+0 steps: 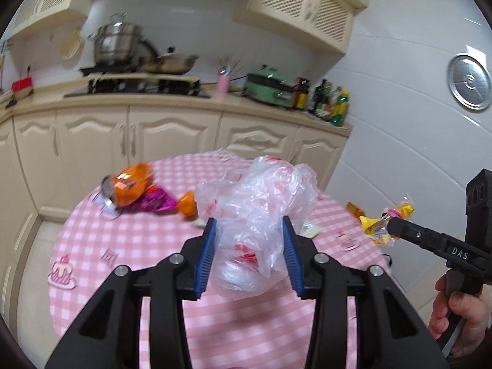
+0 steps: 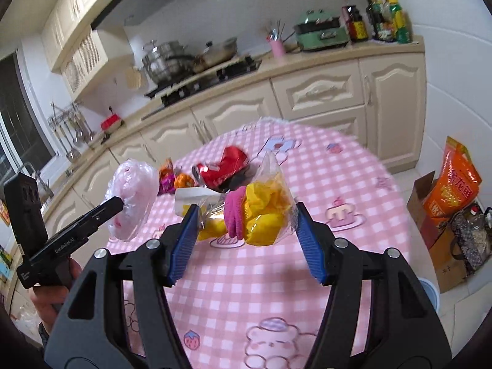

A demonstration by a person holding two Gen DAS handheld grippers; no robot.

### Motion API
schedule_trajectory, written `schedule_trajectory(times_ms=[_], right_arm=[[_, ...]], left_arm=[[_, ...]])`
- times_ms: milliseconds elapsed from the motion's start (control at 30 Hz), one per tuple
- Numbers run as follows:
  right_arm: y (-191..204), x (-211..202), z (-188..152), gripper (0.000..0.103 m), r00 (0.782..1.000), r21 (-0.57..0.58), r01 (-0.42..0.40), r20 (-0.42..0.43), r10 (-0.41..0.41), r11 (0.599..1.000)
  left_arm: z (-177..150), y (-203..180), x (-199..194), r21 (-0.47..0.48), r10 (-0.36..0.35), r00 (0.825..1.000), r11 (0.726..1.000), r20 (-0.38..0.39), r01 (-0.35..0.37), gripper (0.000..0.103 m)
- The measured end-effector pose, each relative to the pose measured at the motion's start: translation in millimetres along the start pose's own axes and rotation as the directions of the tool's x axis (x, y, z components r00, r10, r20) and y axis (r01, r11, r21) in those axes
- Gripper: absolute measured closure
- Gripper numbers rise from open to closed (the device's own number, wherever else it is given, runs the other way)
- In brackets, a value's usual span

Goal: Collect trash
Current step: 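Carry the plastic bag and yellow wrapper over the blue bin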

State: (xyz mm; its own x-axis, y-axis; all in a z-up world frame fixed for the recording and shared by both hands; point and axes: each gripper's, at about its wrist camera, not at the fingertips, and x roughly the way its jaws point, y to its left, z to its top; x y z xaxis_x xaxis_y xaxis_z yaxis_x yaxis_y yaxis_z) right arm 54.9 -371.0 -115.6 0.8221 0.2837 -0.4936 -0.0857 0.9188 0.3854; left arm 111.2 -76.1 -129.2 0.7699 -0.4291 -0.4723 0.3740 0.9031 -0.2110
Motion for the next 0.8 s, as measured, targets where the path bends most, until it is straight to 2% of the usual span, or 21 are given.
schedule_trajectory(times_ms=[233,467,600,800], right_arm=[[-51,-67,11,0.042,0.992,0.08,0.054,0.114,-0.063,0.995],[-117,-123,4,0.042,0.968,0.187,0.147,0.176,-0.18,0.971],[-160,-144,-9,0.042,0.952,0.253,0.206,0.17,-0.253,0.945],[-216,-150,-36,0.042,0.942,0.359,0.255,0.116,-0.314,0.898]], left_arm=[[13,-68,-6,0.071,-0.098,0.995,0.993,0.033,0.096,0.063],[11,-146,4,0.16,-0.219,0.976,0.963,0.003,0.216,0.063],[1,-187,16,0.199,-0.271,0.962,0.941,-0.039,0.274,0.063],[-28,-244,59,0.212,-0.33,0.927,0.907,-0.176,0.363,0.063]])
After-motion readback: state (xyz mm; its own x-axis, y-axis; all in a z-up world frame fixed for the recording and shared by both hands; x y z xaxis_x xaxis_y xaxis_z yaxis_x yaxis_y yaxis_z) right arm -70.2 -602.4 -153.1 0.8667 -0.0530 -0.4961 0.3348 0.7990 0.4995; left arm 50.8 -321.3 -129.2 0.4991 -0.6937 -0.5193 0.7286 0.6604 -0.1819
